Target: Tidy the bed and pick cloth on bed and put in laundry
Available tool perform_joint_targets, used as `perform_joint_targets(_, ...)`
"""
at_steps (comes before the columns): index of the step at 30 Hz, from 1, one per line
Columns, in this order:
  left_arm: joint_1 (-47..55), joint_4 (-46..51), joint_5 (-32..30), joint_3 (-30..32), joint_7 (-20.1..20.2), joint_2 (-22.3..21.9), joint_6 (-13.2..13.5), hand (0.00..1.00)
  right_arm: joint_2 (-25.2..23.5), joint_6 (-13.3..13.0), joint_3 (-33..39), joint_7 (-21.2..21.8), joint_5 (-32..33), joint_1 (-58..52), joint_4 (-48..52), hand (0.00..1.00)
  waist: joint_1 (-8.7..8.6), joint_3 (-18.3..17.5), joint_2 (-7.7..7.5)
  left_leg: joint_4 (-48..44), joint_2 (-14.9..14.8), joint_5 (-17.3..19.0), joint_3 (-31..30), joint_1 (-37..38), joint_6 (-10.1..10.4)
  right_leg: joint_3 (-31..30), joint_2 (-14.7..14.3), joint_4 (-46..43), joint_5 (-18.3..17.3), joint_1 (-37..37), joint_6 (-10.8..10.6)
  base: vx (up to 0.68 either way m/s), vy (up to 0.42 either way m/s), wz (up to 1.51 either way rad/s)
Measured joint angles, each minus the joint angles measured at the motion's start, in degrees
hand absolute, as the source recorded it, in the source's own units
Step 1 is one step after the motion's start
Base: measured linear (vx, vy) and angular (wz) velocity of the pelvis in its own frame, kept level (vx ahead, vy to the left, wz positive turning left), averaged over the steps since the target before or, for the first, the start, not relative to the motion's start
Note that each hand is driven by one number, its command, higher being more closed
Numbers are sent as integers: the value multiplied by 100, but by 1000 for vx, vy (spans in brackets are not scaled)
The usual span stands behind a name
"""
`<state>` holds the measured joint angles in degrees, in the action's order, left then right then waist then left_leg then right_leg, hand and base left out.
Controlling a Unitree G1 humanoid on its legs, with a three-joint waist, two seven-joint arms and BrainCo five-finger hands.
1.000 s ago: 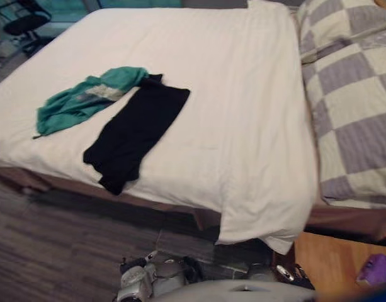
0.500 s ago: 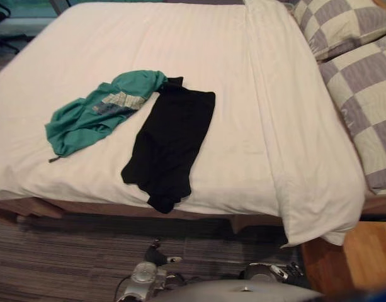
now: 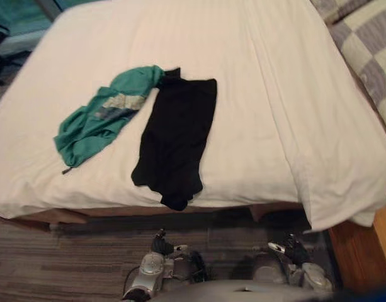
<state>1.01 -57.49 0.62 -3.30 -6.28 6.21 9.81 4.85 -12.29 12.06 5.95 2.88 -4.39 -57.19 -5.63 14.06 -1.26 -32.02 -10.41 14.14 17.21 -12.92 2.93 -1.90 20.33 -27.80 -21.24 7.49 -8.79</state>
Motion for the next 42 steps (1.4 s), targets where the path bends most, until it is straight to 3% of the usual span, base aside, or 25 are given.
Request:
perform_joint_targets(1, 37, -9, 97, -17, 126, -8, 88, 0, 19, 0, 91, -62, -72, -87, -16, 0, -6, -21, 33, 145, -503, -64, -290, 61, 123, -186, -12, -71, -1, -8, -9, -33, 94, -34)
perform_joint_targets(2, 57, -9, 117, -25, 180, -10, 123, 0, 19, 0, 119, -105, -98, -92, -29, 0, 0, -20, 40, 277, -692, -85, -411, 100, 156, -265, 0, -110, -13, -7, -46, -1, 334, -36)
perform_joint_targets(3, 54, -5, 127, -131, 277, 12, 228, 0, 14, 2, 193, -176, -160, -77, -123, 0, -2, -30, 36, 527, -985, -128, -763, 138, 150, -418, 110, -169, -57, -6, -307, -28, 463, -38)
perform_joint_targets(4, 46, -1, 98, -256, 356, 5, 291, 0, 46, 16, 206, -277, -342, -68, -130, 0, -4, -48, 21, 597, -1084, -131, -948, 211, 172, -537, 278, -55, -102, -32, -507, -28, 463, -34)
perform_joint_targets(5, 46, -6, 36, -363, 363, -36, 290, 0, 78, 16, 238, -339, -470, -67, -121, 0, -48, -76, 80, 611, -1076, -140, -997, 233, 200, -567, 363, 72, -66, -97, -512, 22, 714, -38)
perform_joint_targets(6, 27, -79, -336, -517, 379, -128, 243, 0, 70, 19, 399, -474, -695, -91, -149, 0, -107, -126, 159, 576, -945, -255, -983, 331, 1215, -616, 588, 530, 296, -330, -473, 39, 484, -31)
perform_joint_targets(7, -33, -95, -437, -562, 362, -91, 204, 0, 5, 25, 440, -508, -779, -81, -189, 0, -104, -116, 86, 404, -908, -167, -848, 326, 1204, -710, 677, 575, 516, -337, -459, 29, 934, -70)
perform_joint_targets(8, -249, -284, -336, -579, 181, -60, 10, 0, -24, 8, 570, -486, -898, -35, -279, 0, 9, -134, 74, 146, -804, 136, -543, 344, 1087, -603, 776, 626, 1492, -108, 414, -23, 744, -97)
perform_joint_targets(9, -230, -340, 107, -563, -37, -56, -156, 0, 10, -9, 436, -438, -1046, 31, -346, 0, 34, -174, 157, 309, -851, 152, -222, 521, 959, 39, 703, 626, 2039, 76, 1071, -23, 744, -96)
perform_joint_targets(10, -221, -338, 281, -560, -57, -11, -226, 0, 9, -33, 353, -435, -1102, 35, -352, 0, 43, -191, 126, 417, -855, 109, -150, 590, 940, 278, 608, 519, 1996, 97, 944, 40, 613, -73)
perform_joint_targets(11, -239, -316, 578, -556, -28, 177, -439, 0, -24, -212, 110, -425, -1444, -31, -399, 0, 51, -250, 29, 915, -806, -94, 5, 842, 798, 954, 174, 240, 1688, 79, 494, 78, 479, -33)
perform_joint_targets(12, -241, -316, 586, -564, 14, 286, -586, 0, -21, -354, -17, -424, -1677, -38, -415, 0, 57, -276, -15, 1403, -631, -315, 76, 1007, 655, 1245, -324, 66, 1337, 38, 341, 106, 550, -20)
perform_joint_targets(13, -245, -315, 571, -568, 46, 307, -635, 0, -18, -395, -81, -424, -1706, -34, -414, 0, 53, -281, -21, 1610, -535, -412, 89, 1030, 608, 1275, -517, 19, 1188, 46, 285, 72, 356, 24)
perform_joint_targets(15, -444, -293, 423, -568, 247, 216, -980, 0, 49, -531, -358, -422, -1760, -53, -389, 0, 0, -314, 5, 2480, 42, -903, -8, 1039, 297, 1186, -1418, 384, 504, 18, 330, 73, 274, 57)
perform_joint_targets(17, -448, -304, 295, -562, 234, 110, -1166, 0, 83, -598, -412, -427, -1649, -65, -404, 0, -18, -316, 43, 2662, 332, -1027, -139, 1049, 190, 1201, -1468, 965, 431, -351, 562, 83, 180, 73)
perform_joint_targets(18, -408, -288, 212, -576, 220, 14, -1279, 0, 120, -659, -417, -431, -1543, -84, -472, 0, -31, -325, 94, 2707, 518, -1110, -259, 1109, 80, 1184, -1372, 983, 449, -532, 543, 133, 175, 104)
perform_joint_targets(20, -243, -243, -23, -580, 267, -63, -1326, 0, 108, -781, -450, -459, -1543, -188, -452, 0, -22, -354, 58, 2692, 523, -1131, -528, 1305, 49, 1064, -1354, 624, 447, -714, 549, 128, 68, 97)
perform_joint_targets(21, -120, -220, -256, -553, 309, -59, -1258, 0, 104, -872, -532, -470, -1394, -244, -445, 0, 1, -344, 114, 2687, 441, -1134, -701, 1362, 50, 1012, -1441, 531, 296, -729, 623, 76, -45, 82)
perform_joint_targets(23, -98, -230, -440, -557, 341, 15, -1043, 0, 63, -889, -786, -408, -1051, -181, -464, 0, 71, -473, -126, 2883, 515, -1196, -678, 1407, 138, 906, -1477, 1241, 445, -1002, 646, 83, -47, 68)
perform_joint_targets(25, -75, -226, -461, -554, 337, 9, -894, 0, 66, -896, -822, -379, -901, -105, -453, 0, 129, -488, -79, 3109, 513, -1406, -657, 1433, 166, 940, -1507, 1311, 452, -993, 652, 18, -52, 24)
perform_joint_targets(29, 63, -230, -443, -425, 277, -46, -788, 0, 149, -770, -830, -311, -572, -57, -507, 0, 130, -501, 69, 3547, 519, -1651, -498, 1794, 218, 909, -1562, 1446, 475, -1196, 682, -5, -42, -5)
perform_joint_targets(34, 159, -234, -125, -2, 118, -79, -951, 0, 147, -321, -792, -200, -192, -51, -551, 0, 154, -519, 76, 3755, 465, -1787, -495, 1898, 235, 947, -1649, 1615, 570, -1294, 719, -7, -26, 1)
perform_joint_targets(35, 278, -231, -126, 834, 100, -286, -952, 0, 26, -42, -150, -104, 29, -297, -678, 0, 293, -608, 142, 3806, 382, -1957, 201, 1929, 246, 853, -1819, 2073, 733, -1704, 748, -40, -23, -1)
perform_joint_targets(42, 272, -233, -110, 838, 104, -280, -948, 0, 34, -41, -161, -60, 42, -267, -674, 0, 287, -600, 144, 3806, 367, -1955, 313, 1843, 255, 777, -1818, 2066, 734, -1533, 762, -76, -8, -6)
